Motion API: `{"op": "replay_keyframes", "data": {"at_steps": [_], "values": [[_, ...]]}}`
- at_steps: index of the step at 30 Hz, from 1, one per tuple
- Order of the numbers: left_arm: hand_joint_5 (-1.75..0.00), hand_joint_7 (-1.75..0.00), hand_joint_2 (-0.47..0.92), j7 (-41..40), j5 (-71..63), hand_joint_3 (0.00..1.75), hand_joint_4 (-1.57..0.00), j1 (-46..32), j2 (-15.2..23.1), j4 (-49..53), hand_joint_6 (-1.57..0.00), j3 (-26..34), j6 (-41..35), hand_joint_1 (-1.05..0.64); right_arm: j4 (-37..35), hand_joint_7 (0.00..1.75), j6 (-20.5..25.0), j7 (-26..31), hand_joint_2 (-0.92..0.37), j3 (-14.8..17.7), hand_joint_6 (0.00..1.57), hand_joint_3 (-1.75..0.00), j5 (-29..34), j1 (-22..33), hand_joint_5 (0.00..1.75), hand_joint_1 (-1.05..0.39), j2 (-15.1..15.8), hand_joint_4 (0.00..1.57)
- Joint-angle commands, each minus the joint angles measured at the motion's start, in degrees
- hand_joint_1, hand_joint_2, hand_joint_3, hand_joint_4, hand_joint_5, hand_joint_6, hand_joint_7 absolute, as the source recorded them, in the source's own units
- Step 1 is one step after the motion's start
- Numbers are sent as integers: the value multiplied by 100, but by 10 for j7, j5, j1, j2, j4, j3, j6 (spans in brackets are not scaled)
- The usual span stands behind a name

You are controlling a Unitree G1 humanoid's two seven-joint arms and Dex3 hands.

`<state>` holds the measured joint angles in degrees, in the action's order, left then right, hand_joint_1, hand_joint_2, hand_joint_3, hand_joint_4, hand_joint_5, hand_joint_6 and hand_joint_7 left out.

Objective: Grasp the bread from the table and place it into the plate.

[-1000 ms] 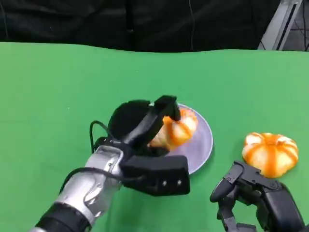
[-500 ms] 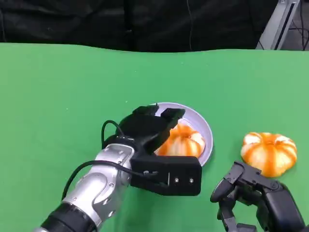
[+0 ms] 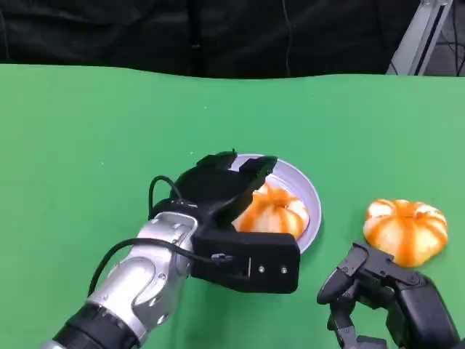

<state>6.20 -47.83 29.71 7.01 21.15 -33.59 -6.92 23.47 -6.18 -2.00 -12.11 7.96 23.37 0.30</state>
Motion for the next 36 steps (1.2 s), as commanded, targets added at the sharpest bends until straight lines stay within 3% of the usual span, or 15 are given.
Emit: {"op": "replay_keyframes", "data": {"at_steps": [1, 3, 4, 5, 6, 8, 18, 20, 21, 22, 24, 25, 27, 36], "values": [[0, -4, 92, 5, 0, 47, 0, 1, 9, -9, 0, 2, -3, -93, 7, 142, 3, 2, -41, 3, 71, -132, -4, 3, 167, 3, 3, 69], [0, -4, 92, 5, 1, 47, 0, 1, 9, -9, 0, 2, -3, -93, 7, 142, 3, 2, -41, 3, 71, -132, -4, 3, 167, 3, 3, 69], [0, -4, 92, -31, 95, 47, 0, -84, 29, -72, 0, 80, 84, -93, 4, 142, 3, 1, -41, 4, 71, -132, -7, 0, 167, 3, 3, 69], [-24, -13, 92, -56, 170, 38, -22, -152, 44, -121, -23, 143, 151, -71, 2, 142, 3, -1, -42, 5, 71, -131, -9, -2, 167, 3, 4, 69], [-61, -16, 92, -72, 223, 34, -26, -198, 54, -155, -40, 186, 199, -57, 1, 142, 3, -2, -42, 6, 71, -131, -10, -3, 167, 3, 4, 69], [-83, -17, 92, -74, 256, 31, -27, -227, 59, -172, -49, 214, 235, -50, 0, 142, 3, -3, -42, 7, 71, -130, -11, -3, 168, 3, 3, 70], [-93, -16, 92, -63, 265, 31, -26, -236, 56, -171, -53, 227, 260, -47, 0, 142, 3, -3, -43, 7, 71, -129, -12, -4, 168, 3, 3, 69], [-104, -22, 92, -51, 357, 32, -28, -287, 38, -185, -57, 256, 296, -44, -3, 142, -1, -2, -43, 7, 71, -129, -9, -4, 167, 3, 4, 70], [-115, -52, 85, -43, 416, 53, -56, -318, 26, -194, -75, 272, 315, -26, -5, 142, -4, -2, -43, 7, 71, -129, -8, -4, 167, 4, 4, 70], [-122, -73, 77, -35, 461, 73, -67, -347, 19, -200, -80, 286, 334, -20, -6, 142, -6, -3, -43, 6, 71, -130, -9, -3, 167, 4, 4, 70], [-150, -123, 58, -26, 499, 114, -81, -385, 15, -204, -84, 301, 360, -15, -7, 142, -10, -1, -43, 4, 71, -130, -9, -2, 167, 4, 2, 70], [-157, -134, 53, -23, 505, 121, -84, -395, 12, -204, -84, 305, 371, -14, -6, 142, -10, -1, -43, 4, 71, -130, -9, -1, 167, 5, 1, 70], [-166, -148, 48, -19, 509, 130, -86, -403, 7, -204, -83, 309, 380, -15, -6, 142, -10, -1, -42, 4, 72, -131, -10, -1, 167, 5, 2, 70], [-171, -157, 44, -4, 533, 133, -85, -437, -18, -206, -78, 320, 404, -18, 1, 142, -1, 1, -42, 7, 72, -132, -6, 2, 167, 5, 3, 70]]}}
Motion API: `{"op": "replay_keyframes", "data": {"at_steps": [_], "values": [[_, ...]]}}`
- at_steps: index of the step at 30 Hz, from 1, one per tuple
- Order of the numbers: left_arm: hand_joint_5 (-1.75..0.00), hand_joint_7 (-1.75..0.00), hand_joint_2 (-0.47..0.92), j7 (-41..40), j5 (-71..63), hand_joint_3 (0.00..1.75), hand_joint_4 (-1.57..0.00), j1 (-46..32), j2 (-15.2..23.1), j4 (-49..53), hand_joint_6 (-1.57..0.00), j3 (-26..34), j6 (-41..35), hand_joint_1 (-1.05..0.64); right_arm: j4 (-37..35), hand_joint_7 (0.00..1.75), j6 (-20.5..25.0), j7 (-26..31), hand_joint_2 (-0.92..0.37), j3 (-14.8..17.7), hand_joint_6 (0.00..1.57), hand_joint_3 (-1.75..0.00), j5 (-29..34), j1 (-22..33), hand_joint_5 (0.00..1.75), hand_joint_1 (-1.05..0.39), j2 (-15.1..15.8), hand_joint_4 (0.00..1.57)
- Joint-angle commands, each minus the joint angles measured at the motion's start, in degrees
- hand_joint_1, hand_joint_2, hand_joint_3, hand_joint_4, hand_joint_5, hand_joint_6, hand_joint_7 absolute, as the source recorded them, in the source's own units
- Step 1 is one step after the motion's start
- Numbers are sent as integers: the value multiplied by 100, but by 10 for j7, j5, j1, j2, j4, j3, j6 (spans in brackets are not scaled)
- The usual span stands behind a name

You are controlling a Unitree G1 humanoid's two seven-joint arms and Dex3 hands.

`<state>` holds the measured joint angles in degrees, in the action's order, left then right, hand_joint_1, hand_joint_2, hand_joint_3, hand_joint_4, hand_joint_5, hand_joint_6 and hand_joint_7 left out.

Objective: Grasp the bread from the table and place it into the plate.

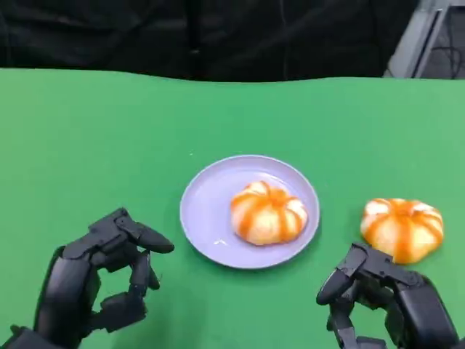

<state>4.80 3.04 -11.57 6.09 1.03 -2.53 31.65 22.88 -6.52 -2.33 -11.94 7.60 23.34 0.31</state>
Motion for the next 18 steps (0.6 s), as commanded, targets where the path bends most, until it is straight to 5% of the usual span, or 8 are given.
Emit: {"op": "replay_keyframes", "data": {"at_steps": [1, 18], "values": [[-171, -158, 44, 14, 33, 132, -85, -25, -12, -1, -78, 11, 19, -18, 6, 143, 0, 2, -42, 7, 72, -132, -5, 2, 166, 5, 4, 69], [-167, -152, 47, 33, 40, 121, -87, -33, -42, 23, -82, 16, 27, -16, 4, 143, -11, -5, -43, 18, 70, -129, -12, 2, 167, 2, 12, 69]]}}
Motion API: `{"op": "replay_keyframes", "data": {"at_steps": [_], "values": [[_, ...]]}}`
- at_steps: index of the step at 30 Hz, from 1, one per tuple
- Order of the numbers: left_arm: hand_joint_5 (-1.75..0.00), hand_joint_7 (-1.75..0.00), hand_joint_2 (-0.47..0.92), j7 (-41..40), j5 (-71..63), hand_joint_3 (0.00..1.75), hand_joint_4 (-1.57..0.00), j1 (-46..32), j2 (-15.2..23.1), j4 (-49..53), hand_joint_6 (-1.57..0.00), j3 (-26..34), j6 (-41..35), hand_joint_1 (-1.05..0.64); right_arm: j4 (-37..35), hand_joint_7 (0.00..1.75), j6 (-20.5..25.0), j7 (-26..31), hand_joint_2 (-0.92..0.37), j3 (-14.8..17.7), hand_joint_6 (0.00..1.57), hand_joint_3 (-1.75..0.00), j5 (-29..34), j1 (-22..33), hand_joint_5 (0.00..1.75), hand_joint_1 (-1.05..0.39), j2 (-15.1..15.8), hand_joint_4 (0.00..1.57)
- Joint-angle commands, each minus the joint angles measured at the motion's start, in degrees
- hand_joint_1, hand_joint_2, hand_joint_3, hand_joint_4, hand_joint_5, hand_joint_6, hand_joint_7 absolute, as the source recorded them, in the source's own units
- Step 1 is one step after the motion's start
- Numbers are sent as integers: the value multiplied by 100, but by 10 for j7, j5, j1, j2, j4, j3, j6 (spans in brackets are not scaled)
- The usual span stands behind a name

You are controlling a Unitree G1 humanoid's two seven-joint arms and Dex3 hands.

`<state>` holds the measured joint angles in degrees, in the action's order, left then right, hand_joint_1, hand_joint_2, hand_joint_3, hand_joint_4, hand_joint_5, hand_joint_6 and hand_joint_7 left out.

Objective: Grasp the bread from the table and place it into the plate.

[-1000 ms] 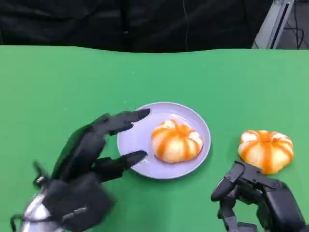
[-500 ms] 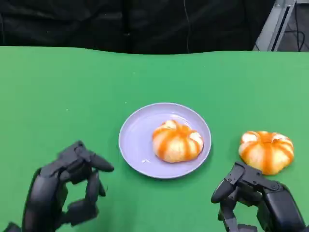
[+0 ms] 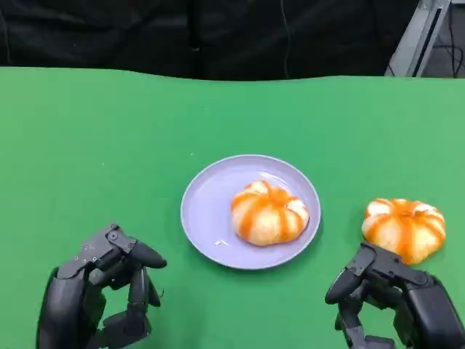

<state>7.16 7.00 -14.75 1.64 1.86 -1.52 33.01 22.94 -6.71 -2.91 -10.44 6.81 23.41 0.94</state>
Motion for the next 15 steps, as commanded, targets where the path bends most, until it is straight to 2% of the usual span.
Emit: {"op": "replay_keyframes", "data": {"at_steps": [1, 8, 15], "values": [[-167, -152, 47, 11, 1, 120, -88, -1, 2, 17, -82, 5, 15, -16, 1, 143, -13, 0, -43, 3, 70, -129, -4, 1, 167, 2, 6, 69], [-170, -154, 52, 13, -1, 110, -87, -1, 0, 24, -81, 5, 13, -20, 0, 143, -14, -3, -43, 5, 70, -129, -8, 3, 168, 2, 6, 69], [-170, -155, 52, 11, -11, 111, -87, 2, -4, 34, -81, 6, 28, -19, -1, 144, -17, -5, -43, 7, 70, -129, -12, 4, 168, 3, 7, 68]]}}
